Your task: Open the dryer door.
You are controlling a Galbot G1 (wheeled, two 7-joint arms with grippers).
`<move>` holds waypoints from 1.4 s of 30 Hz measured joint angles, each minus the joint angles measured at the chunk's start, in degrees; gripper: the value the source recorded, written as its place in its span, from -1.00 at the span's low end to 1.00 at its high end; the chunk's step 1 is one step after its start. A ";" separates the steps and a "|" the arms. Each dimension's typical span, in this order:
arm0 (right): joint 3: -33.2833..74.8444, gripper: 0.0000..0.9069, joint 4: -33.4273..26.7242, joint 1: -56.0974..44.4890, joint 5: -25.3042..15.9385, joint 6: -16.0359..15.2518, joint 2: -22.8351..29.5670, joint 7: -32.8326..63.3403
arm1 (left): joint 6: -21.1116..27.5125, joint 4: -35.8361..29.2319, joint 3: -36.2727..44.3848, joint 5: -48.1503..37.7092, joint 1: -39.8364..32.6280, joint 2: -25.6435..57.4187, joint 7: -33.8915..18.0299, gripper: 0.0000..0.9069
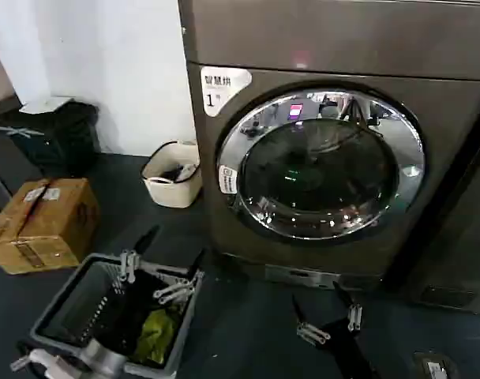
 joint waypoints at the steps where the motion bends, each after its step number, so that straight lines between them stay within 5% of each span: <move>1: 0.29 1.00 0.29 0.43 0.71 -1.08 -0.65 -0.18 | 0.01 0.00 0.03 0.33 -0.08 -0.05 -0.09 1.00; 14: 0.29 1.00 -5.51 12.52 9.47 -9.03 -12.71 -9.36 | 4.34 -1.25 0.15 1.99 0.17 0.21 -0.13 1.00; 24: -4.21 1.00 -11.68 24.90 12.14 -10.60 -19.54 -11.10 | 6.25 -2.25 0.33 2.71 0.96 -0.11 -0.21 1.00; 42: -17.71 1.00 -27.12 46.87 14.10 -11.86 -18.67 -13.67 | 4.84 -2.42 -0.39 2.02 1.34 -1.43 0.87 1.00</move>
